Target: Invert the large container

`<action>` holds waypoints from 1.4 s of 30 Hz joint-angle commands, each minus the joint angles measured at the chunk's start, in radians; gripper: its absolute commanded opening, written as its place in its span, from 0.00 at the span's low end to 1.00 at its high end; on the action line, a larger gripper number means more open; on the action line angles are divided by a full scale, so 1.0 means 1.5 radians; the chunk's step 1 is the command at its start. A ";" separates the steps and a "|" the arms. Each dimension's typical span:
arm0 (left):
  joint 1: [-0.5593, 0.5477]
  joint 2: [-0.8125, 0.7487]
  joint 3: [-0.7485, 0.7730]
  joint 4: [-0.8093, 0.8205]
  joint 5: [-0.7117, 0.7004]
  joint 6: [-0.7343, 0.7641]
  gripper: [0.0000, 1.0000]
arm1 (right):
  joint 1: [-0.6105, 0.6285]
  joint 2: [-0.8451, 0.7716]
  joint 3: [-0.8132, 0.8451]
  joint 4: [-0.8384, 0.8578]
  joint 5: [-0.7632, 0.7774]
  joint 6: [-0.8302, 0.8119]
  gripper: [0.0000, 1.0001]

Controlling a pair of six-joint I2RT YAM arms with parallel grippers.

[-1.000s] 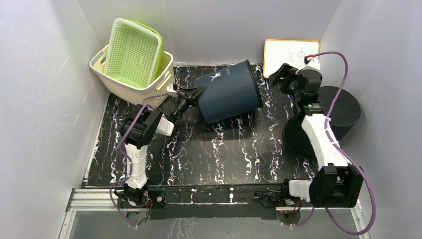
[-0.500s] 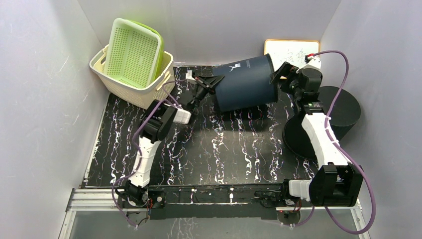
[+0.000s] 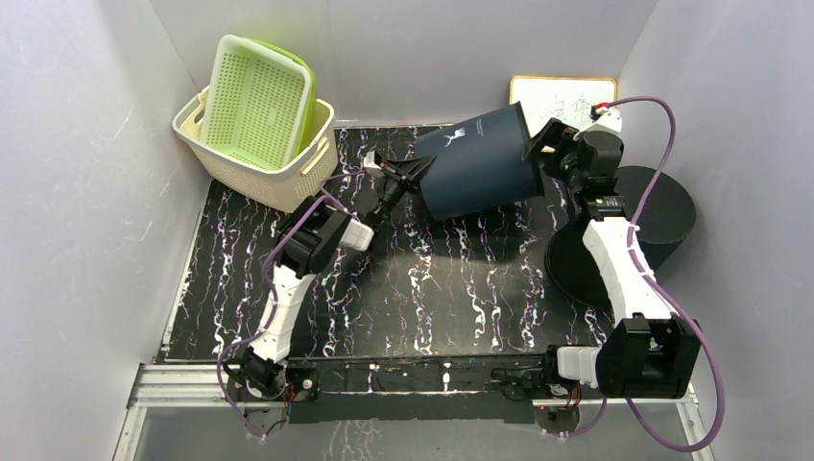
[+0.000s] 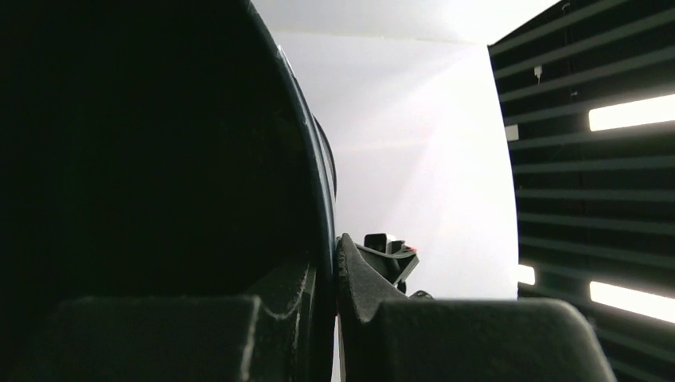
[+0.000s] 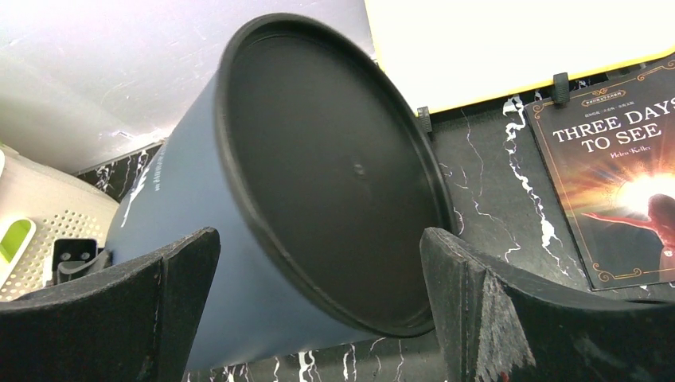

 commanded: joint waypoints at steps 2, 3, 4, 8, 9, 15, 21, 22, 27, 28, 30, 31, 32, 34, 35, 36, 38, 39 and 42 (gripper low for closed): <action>0.040 0.017 -0.156 0.101 0.020 -0.001 0.00 | -0.003 -0.007 0.023 0.027 0.010 -0.015 0.98; 0.048 0.014 -0.171 0.101 0.025 0.006 0.00 | -0.004 -0.008 0.022 0.028 0.009 -0.014 0.98; 0.056 0.012 -0.185 0.101 0.032 0.012 0.00 | -0.004 -0.007 0.021 0.030 0.006 -0.013 0.98; 0.091 0.013 -0.239 0.101 0.048 0.013 0.00 | -0.004 -0.002 0.024 0.032 -0.003 -0.011 0.98; 0.100 0.016 -0.250 0.101 0.051 0.011 0.00 | -0.004 -0.003 0.025 0.032 -0.003 -0.009 0.98; 0.139 0.016 -0.302 0.101 0.085 0.034 0.00 | -0.003 0.002 0.025 0.034 -0.008 -0.007 0.98; 0.148 0.022 -0.346 0.100 0.106 0.053 0.00 | -0.004 0.008 0.024 0.043 -0.023 0.002 0.98; 0.150 0.024 -0.353 0.100 0.106 0.055 0.00 | -0.004 0.008 0.025 0.043 -0.026 0.002 0.98; 0.156 0.013 -0.395 0.099 0.107 0.083 0.00 | -0.004 0.007 0.018 0.043 -0.027 0.002 0.98; 0.157 0.008 -0.403 0.099 0.106 0.088 0.05 | -0.003 0.007 0.016 0.043 -0.028 0.002 0.98; 0.159 -0.004 -0.414 0.099 0.105 0.098 0.10 | -0.004 0.006 0.009 0.046 -0.030 0.002 0.98; 0.160 -0.008 -0.418 0.098 0.105 0.102 0.13 | -0.004 0.006 0.007 0.048 -0.031 0.003 0.98; 0.161 -0.011 -0.421 0.098 0.105 0.106 0.17 | -0.004 0.006 0.005 0.049 -0.033 0.003 0.98; 0.163 -0.015 -0.430 0.098 0.105 0.112 0.30 | -0.004 0.005 0.001 0.050 -0.035 0.004 0.98; 0.164 -0.017 -0.435 0.098 0.103 0.116 0.34 | -0.004 0.004 0.000 0.051 -0.036 0.004 0.98; 0.164 -0.018 -0.441 0.098 0.102 0.119 0.38 | -0.004 0.004 -0.001 0.051 -0.036 0.004 0.98; 0.164 -0.020 -0.452 0.097 0.101 0.123 0.48 | -0.004 0.004 -0.002 0.051 -0.035 0.004 0.98; 0.165 -0.022 -0.457 0.097 0.101 0.127 0.52 | -0.004 0.004 -0.001 0.052 -0.037 0.004 0.98; 0.166 -0.035 -0.476 0.096 0.098 0.144 0.63 | -0.004 0.005 -0.003 0.052 -0.039 0.004 0.98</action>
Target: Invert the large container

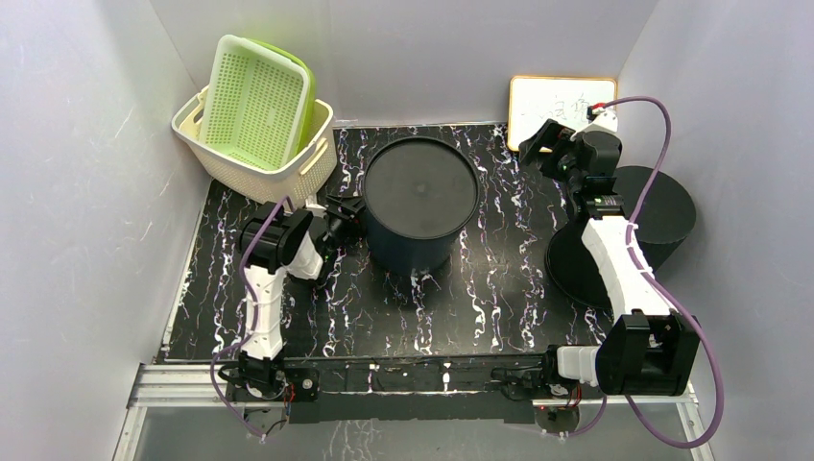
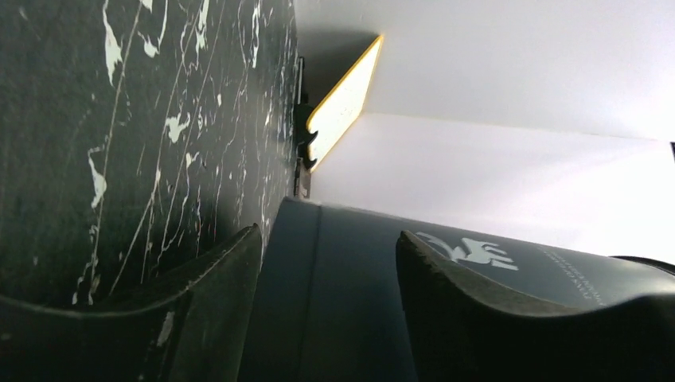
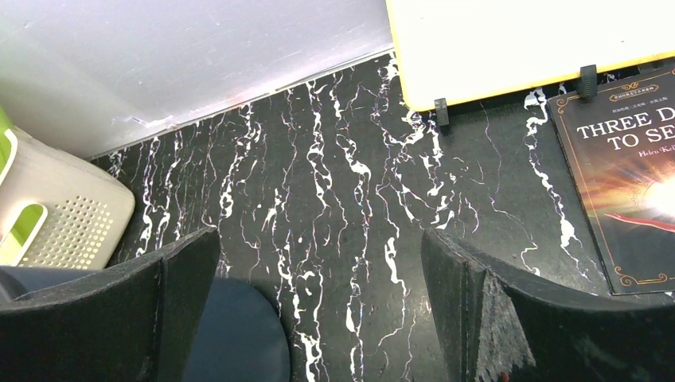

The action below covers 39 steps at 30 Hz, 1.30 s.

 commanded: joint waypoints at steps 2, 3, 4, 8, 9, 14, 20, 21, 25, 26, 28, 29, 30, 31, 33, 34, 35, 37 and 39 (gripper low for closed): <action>-0.005 0.053 -0.079 0.088 0.048 0.023 0.78 | -0.003 -0.004 -0.002 0.047 -0.007 0.002 0.98; -0.004 0.050 -0.083 0.088 0.052 0.029 0.80 | -0.004 -0.005 -0.002 0.047 -0.008 0.002 0.98; -0.003 0.047 -0.087 0.087 0.054 0.032 0.83 | -0.004 -0.005 -0.003 0.047 -0.008 0.002 0.98; -0.003 0.039 -0.110 0.087 0.051 0.044 0.89 | -0.004 -0.006 -0.008 0.048 -0.010 0.002 0.98; -0.002 0.036 -0.115 0.087 0.052 0.047 0.89 | -0.004 -0.008 -0.008 0.048 -0.010 0.002 0.98; -0.002 0.011 -0.145 0.085 0.066 0.080 0.93 | -0.003 -0.008 -0.005 0.046 -0.016 0.002 0.98; -0.002 -0.042 -0.226 0.063 0.091 0.125 0.95 | -0.004 0.001 0.011 0.042 -0.056 0.006 0.98; -0.002 -0.049 -0.240 0.057 0.099 0.132 0.95 | -0.003 0.004 0.015 0.042 -0.070 0.007 0.98; -0.009 -0.071 -0.262 0.026 0.121 0.166 0.95 | 0.004 0.024 0.038 0.032 -0.121 0.006 0.98; -0.013 -0.077 -0.256 0.011 0.125 0.173 0.95 | 0.007 0.026 0.043 0.032 -0.128 0.006 0.98; -0.030 -0.089 -0.226 -0.023 0.136 0.189 0.95 | 0.023 0.031 0.056 0.024 -0.141 0.002 0.98; -0.042 -0.096 -0.208 -0.052 0.137 0.197 0.95 | 0.026 0.031 0.065 0.018 -0.147 -0.002 0.98; -0.063 -0.103 -0.187 -0.082 0.136 0.206 0.95 | 0.049 0.030 0.074 0.012 -0.149 -0.005 0.98; -0.081 -0.114 -0.166 -0.117 0.134 0.217 0.96 | 0.062 0.028 0.085 0.005 -0.149 -0.008 0.98; -0.119 -0.129 -0.127 -0.179 0.124 0.248 0.96 | 0.086 0.022 0.109 -0.007 -0.153 -0.012 0.98; -0.137 -0.135 -0.108 -0.212 0.121 0.261 0.96 | 0.096 0.018 0.121 -0.011 -0.153 -0.014 0.98; -0.152 -0.139 -0.089 -0.240 0.119 0.275 0.96 | 0.104 0.014 0.132 -0.016 -0.152 -0.015 0.98; -0.181 -0.141 -0.061 -0.284 0.114 0.293 0.96 | 0.113 0.008 0.149 -0.025 -0.151 -0.014 0.98; -0.199 -0.130 -0.042 -0.296 0.113 0.298 0.96 | 0.117 0.004 0.161 -0.032 -0.156 -0.009 0.98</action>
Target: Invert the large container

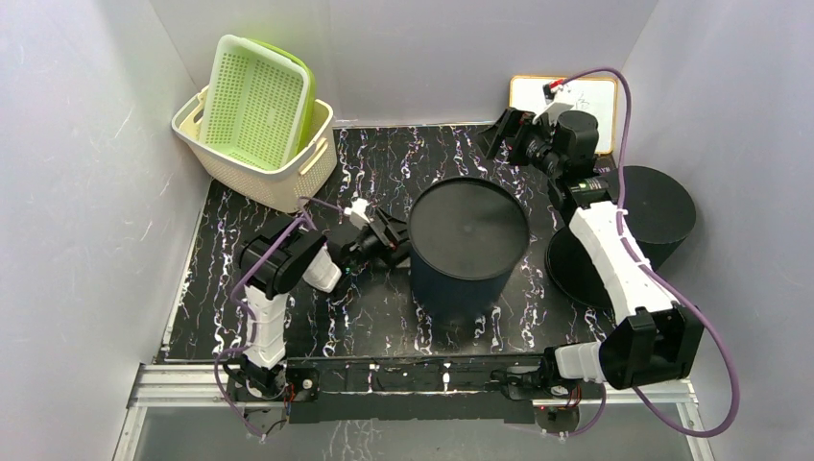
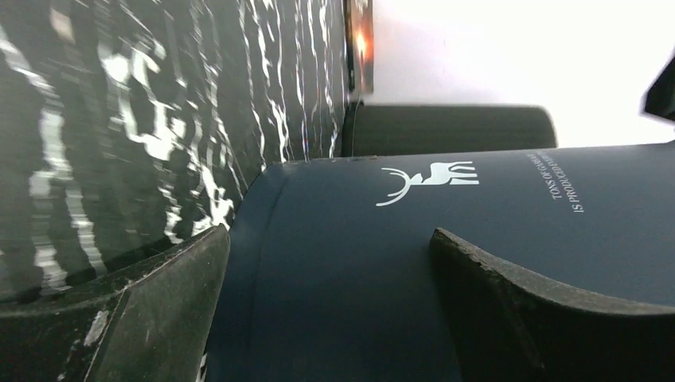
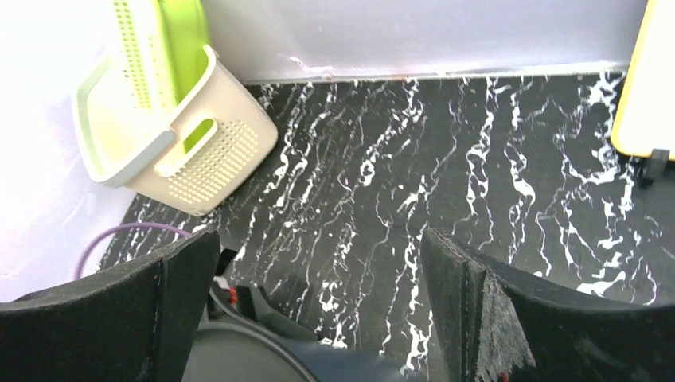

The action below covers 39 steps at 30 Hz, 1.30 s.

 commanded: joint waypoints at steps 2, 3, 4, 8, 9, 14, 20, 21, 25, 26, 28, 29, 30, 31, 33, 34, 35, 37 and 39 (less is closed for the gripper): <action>-0.059 0.032 0.040 -0.157 0.025 0.087 0.96 | 0.009 -0.044 0.056 0.008 -0.015 -0.002 0.98; -0.067 0.044 0.050 -0.157 0.026 0.085 0.96 | 0.012 -0.048 0.056 0.008 -0.014 -0.001 0.98; -0.077 0.054 0.063 -0.157 0.027 0.084 0.96 | 0.014 -0.052 0.055 0.009 -0.014 0.000 0.98; -0.120 0.098 0.136 -0.210 0.020 0.090 0.96 | 0.022 -0.064 0.054 0.020 -0.032 0.011 0.98; -0.128 0.110 0.156 -0.217 0.020 0.091 0.96 | 0.025 -0.066 0.055 0.024 -0.037 0.013 0.98; -0.157 0.157 0.255 -0.280 0.030 0.109 0.96 | 0.041 -0.069 0.063 0.016 -0.049 0.004 0.98; -0.175 0.187 0.373 -0.428 0.043 0.179 0.96 | 0.044 -0.075 0.062 0.008 -0.048 -0.008 0.98; -0.175 0.181 0.383 -0.455 0.041 0.196 0.96 | 0.044 -0.075 0.061 0.006 -0.049 -0.010 0.98; -0.174 0.117 0.405 -0.648 -0.018 0.329 0.98 | 0.044 -0.076 0.057 0.002 -0.058 -0.017 0.98; -0.172 0.096 0.411 -0.705 -0.037 0.363 0.98 | 0.044 -0.077 0.053 0.004 -0.057 -0.017 0.98; -0.166 0.051 0.424 -0.810 -0.082 0.431 0.99 | 0.044 -0.076 0.047 0.010 -0.056 -0.018 0.98; -0.161 0.028 0.435 -0.860 -0.106 0.467 0.98 | 0.044 -0.076 0.043 0.013 -0.056 -0.018 0.98; -0.157 0.005 0.445 -0.904 -0.127 0.500 0.98 | 0.044 -0.073 0.040 0.016 -0.056 -0.018 0.98; -0.153 -0.016 0.457 -0.950 -0.161 0.531 0.98 | 0.044 -0.072 0.035 0.019 -0.057 -0.016 0.98; -0.146 -0.051 0.497 -1.039 -0.207 0.597 0.99 | 0.044 -0.067 0.026 0.032 -0.061 -0.008 0.98; -0.140 -0.065 0.519 -1.080 -0.227 0.626 0.98 | 0.044 -0.065 0.022 0.037 -0.065 -0.004 0.98; -0.132 -0.078 0.541 -1.112 -0.237 0.652 0.98 | 0.044 -0.062 0.018 0.043 -0.068 -0.002 0.98; -0.111 -0.101 0.583 -1.161 -0.253 0.695 0.98 | 0.045 -0.057 0.013 0.050 -0.072 0.002 0.98; -0.081 -0.126 0.620 -1.193 -0.267 0.731 0.98 | 0.046 -0.053 0.010 0.054 -0.072 0.005 0.98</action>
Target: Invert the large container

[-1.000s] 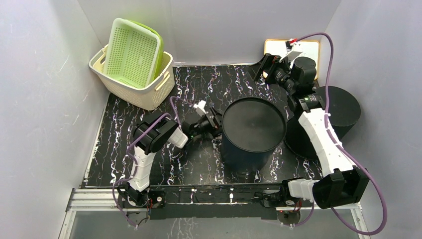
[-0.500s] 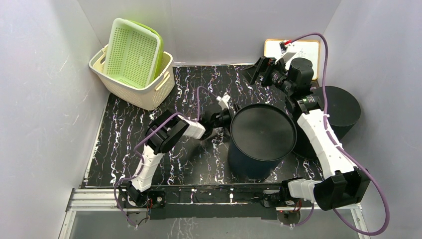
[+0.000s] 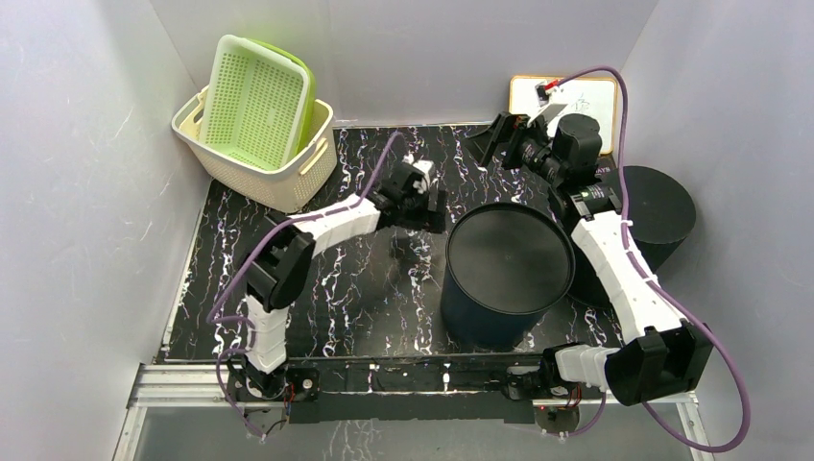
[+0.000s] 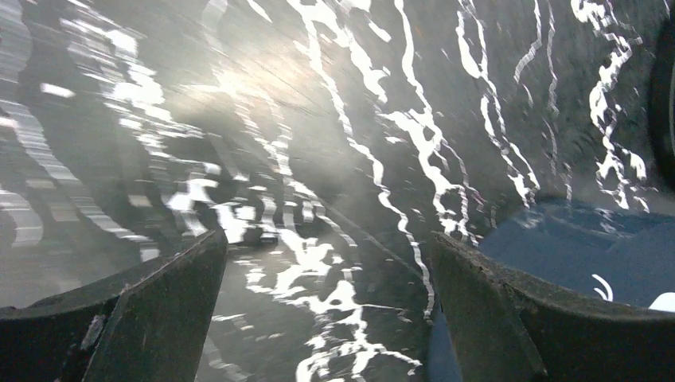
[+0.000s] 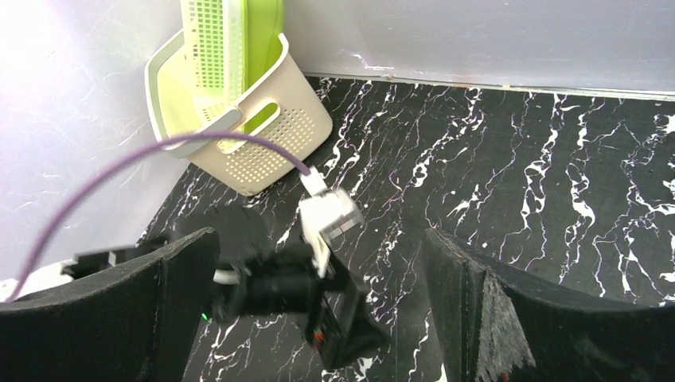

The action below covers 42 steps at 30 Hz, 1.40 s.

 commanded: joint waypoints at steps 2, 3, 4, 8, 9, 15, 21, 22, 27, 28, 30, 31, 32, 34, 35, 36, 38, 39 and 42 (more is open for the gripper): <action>0.087 -0.105 0.105 -0.178 -0.092 0.167 0.98 | 0.004 0.003 -0.006 0.058 -0.017 0.005 0.98; 0.105 -0.113 0.116 -0.177 -0.096 0.181 0.98 | 0.005 0.004 -0.007 0.059 -0.017 0.006 0.98; 0.124 -0.122 0.123 -0.170 -0.091 0.200 0.98 | 0.005 0.005 -0.008 0.060 -0.018 0.007 0.98; 0.183 -0.155 0.142 -0.116 -0.099 0.271 0.98 | 0.009 0.013 -0.014 0.064 -0.019 0.009 0.98; 0.200 -0.155 0.151 -0.105 -0.093 0.285 0.98 | 0.009 0.014 -0.015 0.065 -0.020 0.010 0.98; 0.284 -0.134 0.202 -0.074 -0.086 0.322 0.94 | 0.011 0.017 -0.033 0.073 -0.017 0.011 0.98; 0.337 -0.164 0.153 0.026 -0.092 0.321 0.93 | 0.011 0.027 -0.041 0.071 -0.011 0.004 0.98; 0.346 -0.168 0.145 0.040 -0.091 0.323 0.93 | 0.010 0.030 -0.041 0.071 -0.011 0.004 0.98; 0.390 -0.193 0.100 0.115 -0.071 0.330 0.91 | 0.011 0.040 -0.042 0.072 -0.009 0.001 0.98; 0.397 -0.199 0.091 0.130 -0.069 0.333 0.91 | 0.011 0.043 -0.042 0.072 -0.009 0.001 0.98; 0.411 -0.213 0.072 0.159 -0.062 0.333 0.90 | 0.011 0.048 -0.044 0.076 -0.010 0.001 0.98; 0.419 -0.220 0.061 0.171 -0.054 0.333 0.90 | 0.011 0.050 -0.045 0.077 -0.009 0.001 0.98; 0.425 -0.225 0.055 0.181 -0.049 0.333 0.90 | 0.011 0.054 -0.046 0.079 -0.008 0.002 0.98; 0.442 -0.215 0.059 0.183 -0.036 0.332 0.90 | 0.011 0.060 -0.047 0.084 -0.010 0.007 0.98; 0.452 -0.206 0.066 0.180 -0.026 0.327 0.90 | 0.011 0.064 -0.046 0.086 -0.012 0.008 0.98; 0.463 -0.197 0.068 0.185 -0.012 0.321 0.90 | 0.011 0.067 -0.044 0.088 -0.015 0.010 0.98; 0.482 -0.181 0.065 0.210 0.025 0.307 0.89 | 0.011 0.074 -0.042 0.089 -0.018 0.013 0.98; 0.490 -0.176 0.064 0.223 0.049 0.300 0.86 | 0.010 0.076 -0.041 0.091 -0.017 0.012 0.98; 0.498 -0.148 0.074 0.243 0.071 0.294 0.78 | 0.010 0.082 -0.039 0.090 -0.012 0.012 0.98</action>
